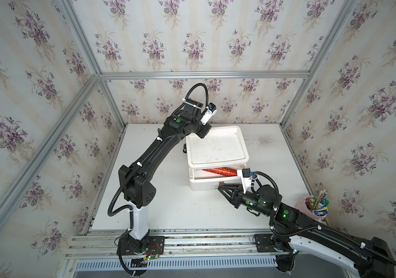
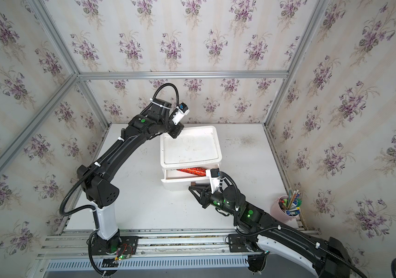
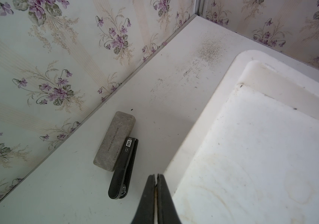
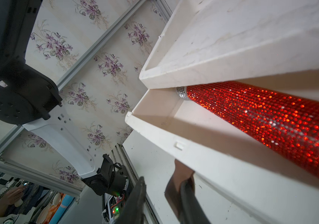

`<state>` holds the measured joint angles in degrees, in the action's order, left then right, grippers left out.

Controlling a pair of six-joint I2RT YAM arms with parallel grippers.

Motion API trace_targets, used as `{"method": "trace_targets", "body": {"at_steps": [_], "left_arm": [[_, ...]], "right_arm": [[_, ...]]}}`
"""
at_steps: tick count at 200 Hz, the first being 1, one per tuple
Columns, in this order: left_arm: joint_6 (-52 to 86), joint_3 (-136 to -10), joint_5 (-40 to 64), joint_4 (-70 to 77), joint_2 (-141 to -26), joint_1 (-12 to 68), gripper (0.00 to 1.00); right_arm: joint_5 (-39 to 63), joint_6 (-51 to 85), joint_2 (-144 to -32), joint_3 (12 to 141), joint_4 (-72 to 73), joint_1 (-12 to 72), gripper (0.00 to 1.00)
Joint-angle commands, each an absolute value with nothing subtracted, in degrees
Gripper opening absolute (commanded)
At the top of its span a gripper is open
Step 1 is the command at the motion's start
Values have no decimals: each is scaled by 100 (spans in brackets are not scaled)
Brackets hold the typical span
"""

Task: Take the microphone out of the drawer
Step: Open the drawer in the storage box.

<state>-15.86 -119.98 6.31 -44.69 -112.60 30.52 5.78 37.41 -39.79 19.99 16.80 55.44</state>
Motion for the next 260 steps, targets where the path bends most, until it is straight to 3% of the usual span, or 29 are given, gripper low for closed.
{"method": "trace_targets", "body": {"at_steps": [1,29,85,126,149,173,190,203,260], "left_arm": [[-1581,-11893,785,-6211,-11426,3085,8],[-1577,-11889,806,-6211,-11453,3094,8],[-1639,-11821,793,-6219,-11365,3087,9],[-1849,-11635,862,-6225,-11058,3081,51],[-2012,-11462,863,-6223,-10890,3067,60],[-2065,-11426,969,-6240,-10937,3040,56],[-2024,-11495,887,-6249,-11056,3031,38],[-2014,-11565,840,-6267,-11164,3014,30],[-1959,-11779,546,-6276,-11379,2965,12]], "right_arm": [[708,3874,-4005,1989,1985,5537,17],[827,3934,-4128,1978,2053,5537,0],[811,4028,-3993,1851,2048,5537,0],[747,4047,-3920,1812,1951,5533,0],[751,4028,-3911,1826,1917,5518,0],[786,3999,-3911,1863,1896,5496,0],[877,3960,-3920,1906,1864,5481,0],[968,3933,-3937,1925,1812,5484,0],[1316,4017,-3849,1769,1722,5478,0]]}}
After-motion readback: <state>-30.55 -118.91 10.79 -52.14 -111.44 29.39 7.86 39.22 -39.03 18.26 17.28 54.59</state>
